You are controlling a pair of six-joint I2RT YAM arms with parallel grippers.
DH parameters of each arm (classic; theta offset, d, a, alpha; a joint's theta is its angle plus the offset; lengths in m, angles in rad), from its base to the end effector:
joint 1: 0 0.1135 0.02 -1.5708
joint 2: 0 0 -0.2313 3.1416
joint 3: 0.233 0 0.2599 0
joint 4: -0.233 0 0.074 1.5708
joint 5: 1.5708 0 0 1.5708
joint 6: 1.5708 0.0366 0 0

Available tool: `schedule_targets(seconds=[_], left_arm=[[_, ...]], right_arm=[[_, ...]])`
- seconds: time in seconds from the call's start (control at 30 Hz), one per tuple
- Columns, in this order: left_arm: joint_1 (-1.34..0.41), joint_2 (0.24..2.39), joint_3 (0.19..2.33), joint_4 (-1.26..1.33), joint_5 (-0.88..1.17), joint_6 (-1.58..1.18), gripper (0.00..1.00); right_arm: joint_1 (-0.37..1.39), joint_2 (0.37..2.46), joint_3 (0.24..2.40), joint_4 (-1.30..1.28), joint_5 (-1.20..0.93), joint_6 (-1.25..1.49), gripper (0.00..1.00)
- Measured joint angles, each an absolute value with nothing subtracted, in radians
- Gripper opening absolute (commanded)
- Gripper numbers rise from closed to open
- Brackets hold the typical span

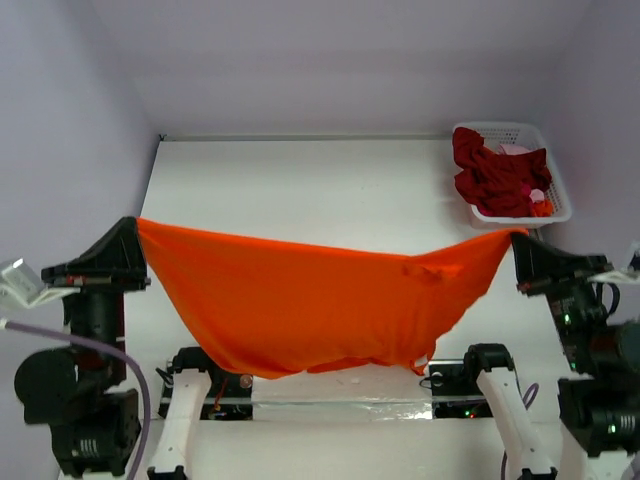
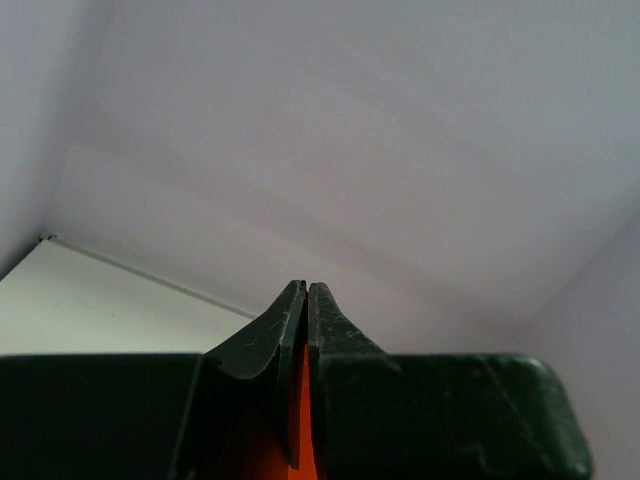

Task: Fold and stack the t-shirts
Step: Flatten out the tshirt

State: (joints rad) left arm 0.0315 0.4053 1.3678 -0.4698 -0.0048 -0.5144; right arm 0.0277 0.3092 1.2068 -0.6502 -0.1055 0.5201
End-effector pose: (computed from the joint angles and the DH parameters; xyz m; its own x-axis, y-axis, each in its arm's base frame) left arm 0.0001 0.0002 0.4988 0.4292 -0.4787 -0.7659 0.2015 0.8774 -0.4355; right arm 0.0173 0.0043 0.4460 0.1480 0.4985 -0.8542 -0.2341 0.8568 0.4595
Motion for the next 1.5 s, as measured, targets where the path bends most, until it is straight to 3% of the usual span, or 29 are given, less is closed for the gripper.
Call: schedule_targets(seconds=[0.27, 0.5, 0.9, 1.5], left_arm=[[0.031, 0.773, 1.261, -0.292, -0.077, -0.512, 0.00], [0.025, 1.161, 1.203, -0.248, -0.108, -0.501, 0.00], [0.025, 1.496, 1.350, -0.169, -0.136, -0.514, 0.00], [0.025, 1.823, 1.512, -0.127, -0.189, -0.514, 0.00]], right_arm=[[0.028, 0.699, 1.194, -0.384, -0.133, 0.532, 0.00], [0.028, 1.011, 1.228, -0.328, -0.170, 0.531, 0.00], [0.034, 1.409, 1.450, -0.323, -0.207, 0.492, 0.00], [0.034, 1.866, 1.670, -0.405, -0.236, 0.447, 0.00]])
